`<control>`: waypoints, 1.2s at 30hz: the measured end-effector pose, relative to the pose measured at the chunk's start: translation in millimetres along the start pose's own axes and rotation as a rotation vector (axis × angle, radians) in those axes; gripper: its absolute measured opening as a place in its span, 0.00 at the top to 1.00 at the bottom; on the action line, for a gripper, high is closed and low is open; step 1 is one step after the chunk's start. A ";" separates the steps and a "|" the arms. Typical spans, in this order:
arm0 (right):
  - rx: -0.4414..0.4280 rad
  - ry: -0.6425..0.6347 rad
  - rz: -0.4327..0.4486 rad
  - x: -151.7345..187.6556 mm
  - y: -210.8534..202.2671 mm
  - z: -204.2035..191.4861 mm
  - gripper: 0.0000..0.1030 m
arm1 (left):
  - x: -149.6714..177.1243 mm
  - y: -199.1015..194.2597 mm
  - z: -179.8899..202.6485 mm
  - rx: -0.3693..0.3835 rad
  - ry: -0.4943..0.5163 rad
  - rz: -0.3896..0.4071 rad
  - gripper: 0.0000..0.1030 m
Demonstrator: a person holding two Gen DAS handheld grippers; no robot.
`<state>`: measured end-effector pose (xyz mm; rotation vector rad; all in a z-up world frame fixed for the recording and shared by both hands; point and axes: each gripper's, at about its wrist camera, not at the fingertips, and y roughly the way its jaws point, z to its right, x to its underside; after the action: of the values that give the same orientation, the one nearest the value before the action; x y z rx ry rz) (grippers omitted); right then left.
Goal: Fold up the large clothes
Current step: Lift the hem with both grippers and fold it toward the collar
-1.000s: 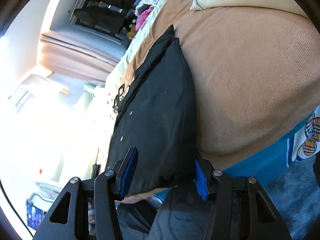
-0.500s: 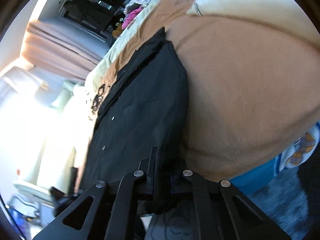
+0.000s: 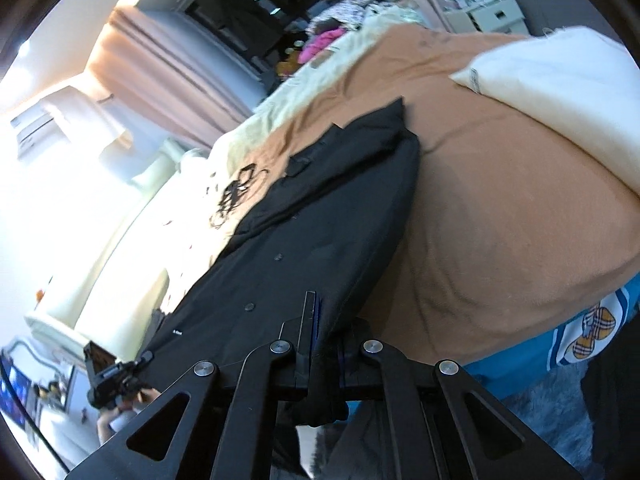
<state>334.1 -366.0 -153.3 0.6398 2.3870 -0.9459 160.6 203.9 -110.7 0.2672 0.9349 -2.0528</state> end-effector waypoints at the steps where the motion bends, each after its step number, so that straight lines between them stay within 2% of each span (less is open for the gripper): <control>1: -0.004 -0.018 0.001 1.3 -4.8 -4.8 0.93 | 3.0 -7.4 0.4 0.004 0.001 0.006 0.89; 13: -0.084 -0.172 -0.013 36.4 -54.2 -42.5 0.93 | 47.0 -87.2 5.3 0.013 0.028 0.078 0.89; 23: -0.120 -0.243 -0.025 70.0 -89.9 -53.7 0.93 | 94.1 -144.9 20.0 0.043 0.073 0.124 0.89; 30: -0.139 -0.233 -0.020 88.6 -114.7 -51.7 0.93 | 120.7 -163.2 18.7 0.060 0.072 0.134 0.89; 36: -0.142 -0.229 -0.023 89.3 -111.5 -52.7 0.93 | 114.8 -156.8 17.4 0.052 0.066 0.141 0.89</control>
<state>186.7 -379.0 -117.6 0.4271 2.2373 -0.8035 -29.2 179.0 -72.9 0.4197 0.8778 -1.9501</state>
